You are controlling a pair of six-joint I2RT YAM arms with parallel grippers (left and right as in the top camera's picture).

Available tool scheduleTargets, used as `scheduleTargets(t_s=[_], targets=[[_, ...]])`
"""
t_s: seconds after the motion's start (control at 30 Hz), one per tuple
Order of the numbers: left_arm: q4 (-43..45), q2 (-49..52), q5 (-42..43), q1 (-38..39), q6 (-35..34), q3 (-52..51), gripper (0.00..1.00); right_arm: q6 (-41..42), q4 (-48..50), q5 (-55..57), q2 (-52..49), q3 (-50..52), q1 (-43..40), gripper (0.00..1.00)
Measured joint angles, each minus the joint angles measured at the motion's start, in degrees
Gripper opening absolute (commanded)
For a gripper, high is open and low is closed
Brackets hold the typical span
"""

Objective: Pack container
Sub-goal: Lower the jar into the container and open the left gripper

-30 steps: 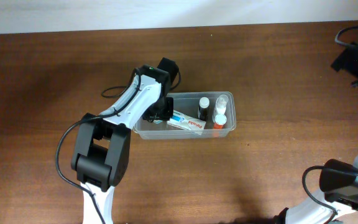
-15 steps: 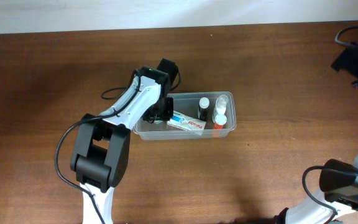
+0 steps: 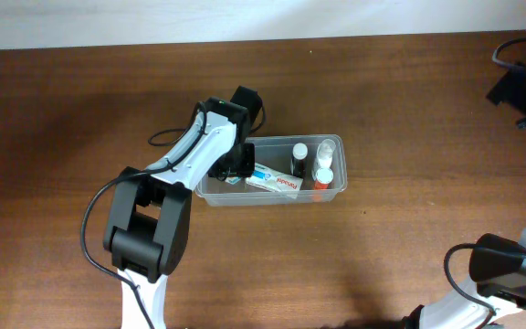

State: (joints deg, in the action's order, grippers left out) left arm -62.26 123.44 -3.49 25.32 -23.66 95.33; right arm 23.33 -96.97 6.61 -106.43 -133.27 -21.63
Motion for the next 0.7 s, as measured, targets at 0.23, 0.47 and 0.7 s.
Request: scheduleTargets(t_s=[0.23, 0.47, 0.7], targets=[[0.0, 0.0, 0.0, 0.0, 0.02, -0.02, 0.49, 0.0, -0.02, 0.0, 0.0, 0.0, 0.0, 0.99], [-2.03, 0.0, 0.0, 0.0, 0.02, 0.68, 0.52, -0.02, -0.02, 0.0, 0.0, 0.0, 0.0, 0.98], [-7.17, -0.17, -0.35, 0.0, 0.61, 6.71, 0.63, 0.0, 0.0, 0.0, 0.0, 0.0, 0.0, 0.98]])
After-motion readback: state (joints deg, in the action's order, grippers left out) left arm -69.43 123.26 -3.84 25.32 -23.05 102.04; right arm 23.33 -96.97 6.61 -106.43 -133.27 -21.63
